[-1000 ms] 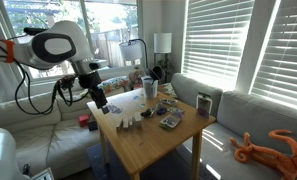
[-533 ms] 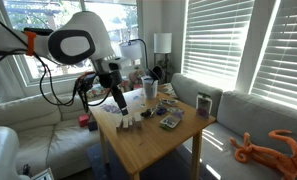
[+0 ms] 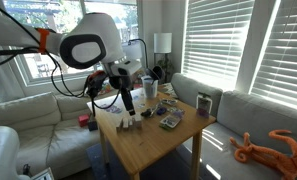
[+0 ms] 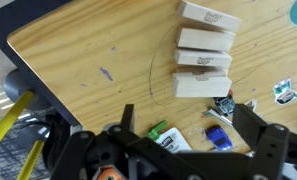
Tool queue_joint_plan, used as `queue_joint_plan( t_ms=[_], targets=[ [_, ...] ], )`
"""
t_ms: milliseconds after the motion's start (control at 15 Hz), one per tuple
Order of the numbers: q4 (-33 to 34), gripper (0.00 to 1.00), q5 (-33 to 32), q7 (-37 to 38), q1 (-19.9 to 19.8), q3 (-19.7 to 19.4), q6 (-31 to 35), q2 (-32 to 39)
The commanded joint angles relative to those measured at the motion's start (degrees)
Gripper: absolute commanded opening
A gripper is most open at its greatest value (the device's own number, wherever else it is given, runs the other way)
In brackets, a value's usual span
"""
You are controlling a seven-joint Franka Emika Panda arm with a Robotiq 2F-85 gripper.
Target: Move the packet to the left side of the table
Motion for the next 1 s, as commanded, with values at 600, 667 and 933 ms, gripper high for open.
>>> queue_joint_plan(
  t_ms=[600,667,933],
  targets=[
    [10.7,1.0,7.5,-28.2,0.5,-16.6,-1.9,13.9],
    [11.2,1.0,7.5,-28.2,0.5,-16.5,-1.9,14.5],
    [11.4,1.0,7.6,-28.2,0.6,-16.4,-2.1,14.9]
  ],
)
